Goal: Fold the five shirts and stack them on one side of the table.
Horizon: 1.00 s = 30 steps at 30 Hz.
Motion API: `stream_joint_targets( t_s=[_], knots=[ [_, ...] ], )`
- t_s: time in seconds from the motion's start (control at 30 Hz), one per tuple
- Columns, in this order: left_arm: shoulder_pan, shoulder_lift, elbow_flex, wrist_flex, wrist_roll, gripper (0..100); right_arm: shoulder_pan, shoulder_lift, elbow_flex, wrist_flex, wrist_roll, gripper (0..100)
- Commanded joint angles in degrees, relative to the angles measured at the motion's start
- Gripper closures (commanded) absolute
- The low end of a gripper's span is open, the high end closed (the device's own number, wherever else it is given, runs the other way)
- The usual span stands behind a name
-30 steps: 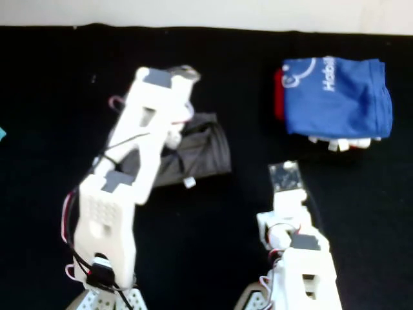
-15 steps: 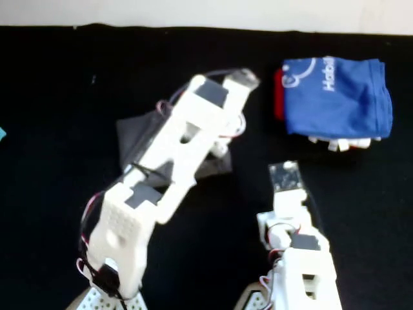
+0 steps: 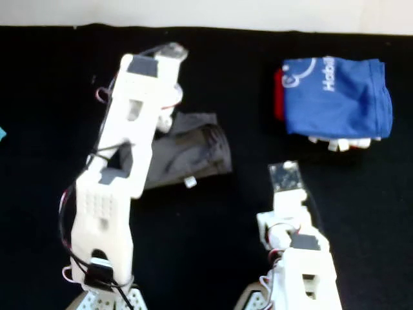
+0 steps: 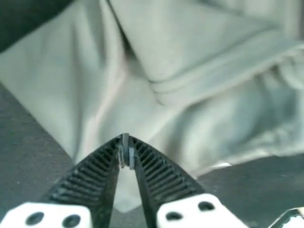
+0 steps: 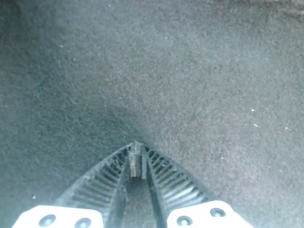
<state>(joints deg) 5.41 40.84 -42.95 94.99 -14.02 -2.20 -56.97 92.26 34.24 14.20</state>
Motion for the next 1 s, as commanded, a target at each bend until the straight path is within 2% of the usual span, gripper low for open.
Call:
stream_joint_targets(
  t_s=[0.0, 0.23, 0.43, 0.63, 0.8, 0.87, 0.97],
  knots=[
    [0.6, 2.8, -1.1, -1.1, -1.1, 99, 0.6, -0.1, 0.3, -1.2, 0.5, 99.3],
    [3.7, 8.4, -10.7, -12.0, -1.0, 99, 0.6, -0.1, 0.3, -1.2, 0.5, 99.3],
    [8.3, 13.8, -21.1, -18.8, 6.1, 99, 0.6, -0.1, 0.3, -1.2, 0.5, 99.3],
    [7.1, 17.6, -33.7, -25.1, 7.9, 99, 0.6, -0.1, 0.3, -1.2, 0.5, 99.3],
    [2.8, 17.6, -42.6, -22.9, 18.0, 99, 0.6, -0.1, 0.3, -1.2, 0.5, 99.3],
    [2.2, 17.6, -43.5, -17.8, 17.7, 99, 0.6, -0.1, 0.3, -1.2, 0.5, 99.3],
    [2.2, 18.1, -43.6, -8.0, 11.8, 99, 0.6, -0.1, 0.3, -1.2, 0.5, 99.3]
  ],
)
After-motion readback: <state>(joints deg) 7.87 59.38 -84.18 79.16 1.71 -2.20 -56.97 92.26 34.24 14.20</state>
